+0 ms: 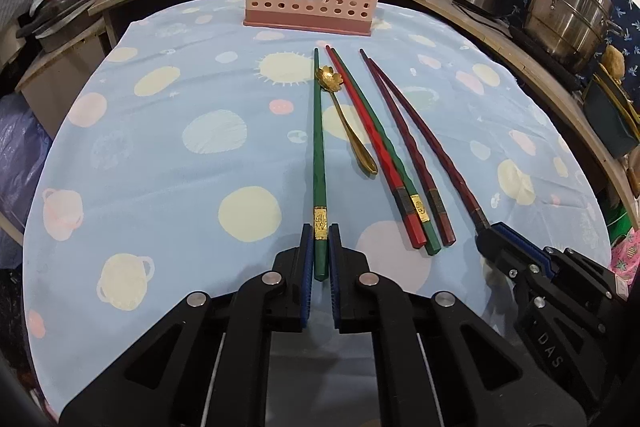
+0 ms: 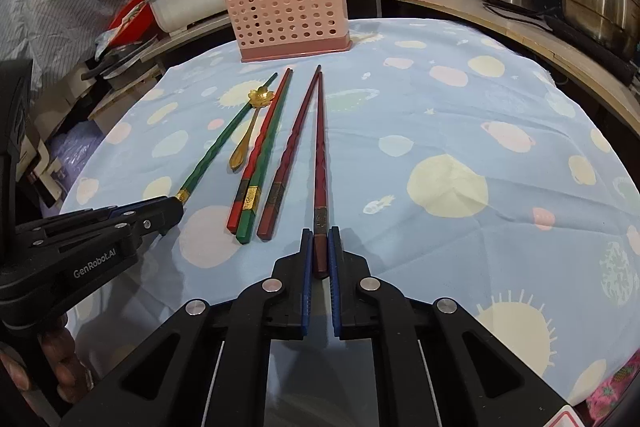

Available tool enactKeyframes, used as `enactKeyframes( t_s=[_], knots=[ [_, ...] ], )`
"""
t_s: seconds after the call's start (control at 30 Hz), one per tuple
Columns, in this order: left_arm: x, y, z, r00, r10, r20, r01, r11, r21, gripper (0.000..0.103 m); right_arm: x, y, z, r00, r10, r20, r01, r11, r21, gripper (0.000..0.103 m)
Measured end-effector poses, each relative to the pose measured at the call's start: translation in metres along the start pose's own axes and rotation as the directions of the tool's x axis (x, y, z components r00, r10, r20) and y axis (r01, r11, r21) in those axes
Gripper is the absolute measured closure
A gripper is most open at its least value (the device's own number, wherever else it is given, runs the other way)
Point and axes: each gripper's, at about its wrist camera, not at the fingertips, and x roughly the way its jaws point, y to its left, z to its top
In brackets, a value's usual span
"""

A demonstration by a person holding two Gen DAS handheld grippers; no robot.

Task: Organize utensils
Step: 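Grasp the green chopstick with left tool while right tool grasps a dark red chopstick, then lift both held chopsticks off the table toward the pink holder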

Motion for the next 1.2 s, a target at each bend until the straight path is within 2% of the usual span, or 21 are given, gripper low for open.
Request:
enactKeyframes(
  t_s=[0.27,0.6,1.2],
  knots=[
    [-0.016,0.01,0.001,1.0,0.0,0.021,0.0,1.0,-0.022,0.096,-0.017,-0.015,0.006,1.0,0.002,0.031,-0.003,0.999,0.047,0.096],
    [-0.049,0.018,0.018,0.996,0.001,0.094,0.003,0.999,-0.048,0.096,-0.051,-0.025,0.025,0.992,0.011,0.126,-0.022,0.997,0.08,0.096],
    [-0.1,0.019,0.06,0.972,0.002,0.234,0.01,0.999,-0.052,0.096,-0.109,-0.028,0.079,0.951,0.028,0.308,-0.058,0.994,0.088,0.096]
  ],
)
